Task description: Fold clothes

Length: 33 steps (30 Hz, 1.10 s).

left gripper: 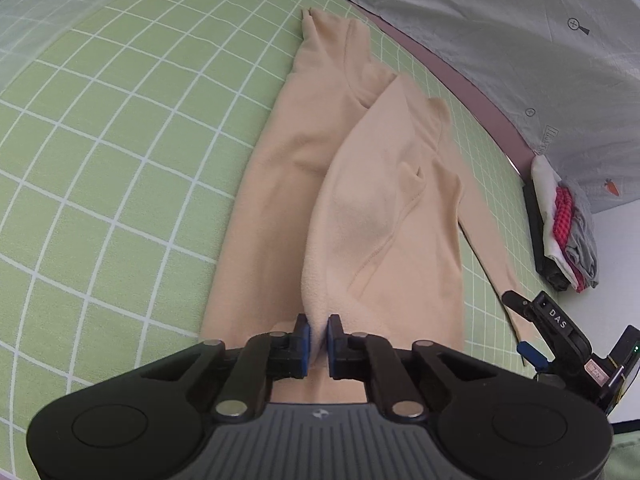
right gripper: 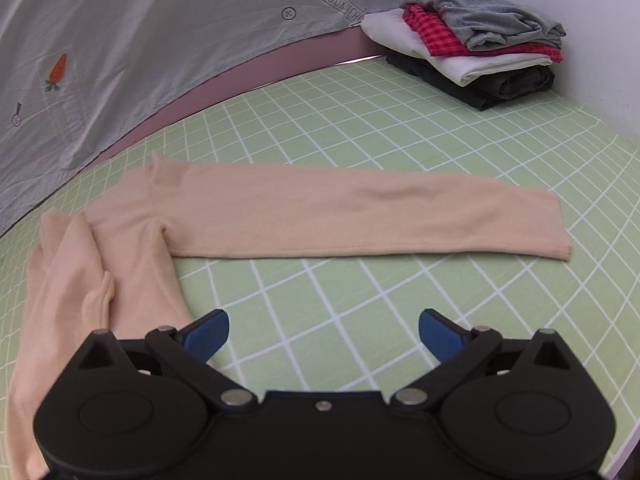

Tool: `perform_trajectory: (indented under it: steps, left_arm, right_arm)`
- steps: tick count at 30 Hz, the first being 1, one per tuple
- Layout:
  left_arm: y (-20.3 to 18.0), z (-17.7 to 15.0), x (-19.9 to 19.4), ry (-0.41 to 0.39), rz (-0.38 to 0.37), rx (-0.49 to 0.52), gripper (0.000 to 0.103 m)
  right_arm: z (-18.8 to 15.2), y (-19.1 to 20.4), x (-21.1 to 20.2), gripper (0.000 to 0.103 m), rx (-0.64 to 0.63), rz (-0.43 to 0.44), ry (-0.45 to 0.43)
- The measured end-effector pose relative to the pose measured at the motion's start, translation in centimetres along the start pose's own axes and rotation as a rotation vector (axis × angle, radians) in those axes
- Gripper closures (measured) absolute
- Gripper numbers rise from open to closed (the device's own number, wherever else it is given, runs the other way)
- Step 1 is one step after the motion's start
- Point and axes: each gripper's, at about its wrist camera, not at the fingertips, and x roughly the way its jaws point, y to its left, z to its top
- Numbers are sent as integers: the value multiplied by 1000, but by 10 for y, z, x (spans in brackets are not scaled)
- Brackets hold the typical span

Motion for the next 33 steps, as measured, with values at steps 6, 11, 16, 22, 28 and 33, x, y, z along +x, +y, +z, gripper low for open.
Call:
perform_trajectory:
  steps: [6,11,16,22,28,33]
  left_arm:
    - [8,9,-18,87,-245,-49,99]
    - [29,2,0,176,8,52,96]
    - [45,1,-2,175,33,38,87]
    - [27,29,-13,70,44,106,81]
    - [8,55,-16,-6,71,180,79]
    - [-8,83,-5,-31,113,245,79]
  right_arm:
    - [-30,53,-32,2,-41,48,-7]
    - [-59,71,-47,2,-79,14,3]
    - [-78,78,-53,2,-92,-19,25]
    - [-72,85,-51,2,-106,-26,10]
    - [-45,95,-35,6,-115,1,-23]
    - [-21,111,-5,16,-112,37,-18]
